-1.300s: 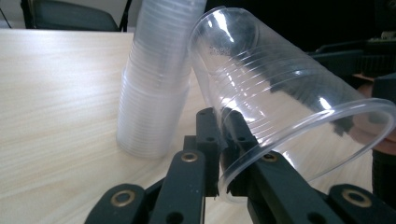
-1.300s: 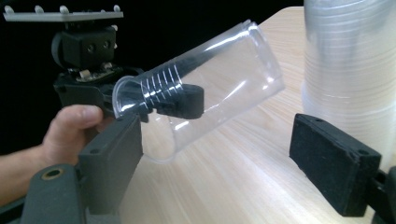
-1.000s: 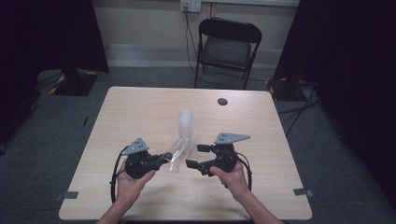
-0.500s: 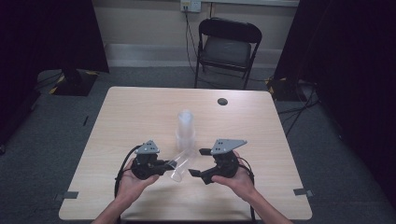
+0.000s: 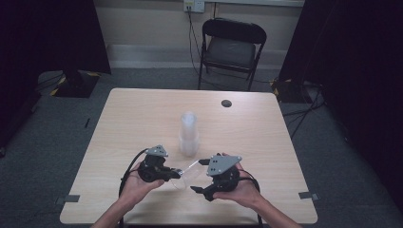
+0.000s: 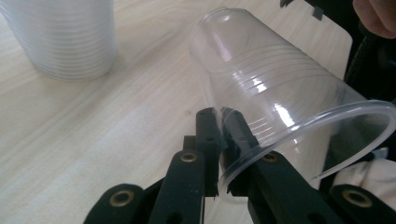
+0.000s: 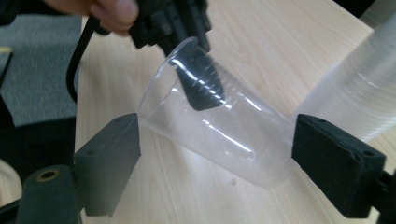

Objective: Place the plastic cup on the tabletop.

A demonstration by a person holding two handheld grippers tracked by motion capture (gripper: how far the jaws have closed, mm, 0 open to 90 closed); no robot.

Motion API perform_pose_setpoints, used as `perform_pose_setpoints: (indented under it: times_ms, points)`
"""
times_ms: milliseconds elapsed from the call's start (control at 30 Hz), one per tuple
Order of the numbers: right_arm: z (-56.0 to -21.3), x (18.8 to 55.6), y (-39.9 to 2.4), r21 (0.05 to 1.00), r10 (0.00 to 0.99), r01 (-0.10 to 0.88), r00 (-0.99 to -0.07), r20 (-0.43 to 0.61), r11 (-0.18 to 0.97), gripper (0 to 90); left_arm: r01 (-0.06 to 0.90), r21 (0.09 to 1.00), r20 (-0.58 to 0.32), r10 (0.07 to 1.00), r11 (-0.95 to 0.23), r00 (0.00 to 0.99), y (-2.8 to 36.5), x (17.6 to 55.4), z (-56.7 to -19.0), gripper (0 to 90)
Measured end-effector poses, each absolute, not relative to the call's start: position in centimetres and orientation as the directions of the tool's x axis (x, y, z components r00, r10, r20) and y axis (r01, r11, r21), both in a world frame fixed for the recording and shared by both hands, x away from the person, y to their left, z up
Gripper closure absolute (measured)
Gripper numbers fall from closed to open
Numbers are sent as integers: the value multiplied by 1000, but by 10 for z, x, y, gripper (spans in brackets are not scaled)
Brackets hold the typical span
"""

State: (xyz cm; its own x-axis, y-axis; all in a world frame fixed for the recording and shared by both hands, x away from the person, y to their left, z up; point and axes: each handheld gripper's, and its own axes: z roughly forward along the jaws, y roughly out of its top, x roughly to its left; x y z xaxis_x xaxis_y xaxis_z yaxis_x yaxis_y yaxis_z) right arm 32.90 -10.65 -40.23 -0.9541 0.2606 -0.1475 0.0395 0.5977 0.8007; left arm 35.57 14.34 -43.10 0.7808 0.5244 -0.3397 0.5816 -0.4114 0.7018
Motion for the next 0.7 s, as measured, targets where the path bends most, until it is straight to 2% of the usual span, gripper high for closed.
perform_pose_setpoints:
  times_ms: [333,400,533,700]
  points:
    - [-409,324,-99,739,222,-43,-941,-256,673,179,581,664,-363,477,-471,801,134,357,-426,865]
    - [-412,320,-96,708,193,-91,-931,-310,701,178,594,647,-376,478,-478,794,133,359,-425,864]
    - [-415,316,-93,684,181,-117,-920,-347,720,168,593,653,-387,464,-471,796,131,361,-423,869]
    - [-419,318,-91,685,180,-114,-922,-342,720,188,593,651,-388,464,-473,796,126,362,-422,874]
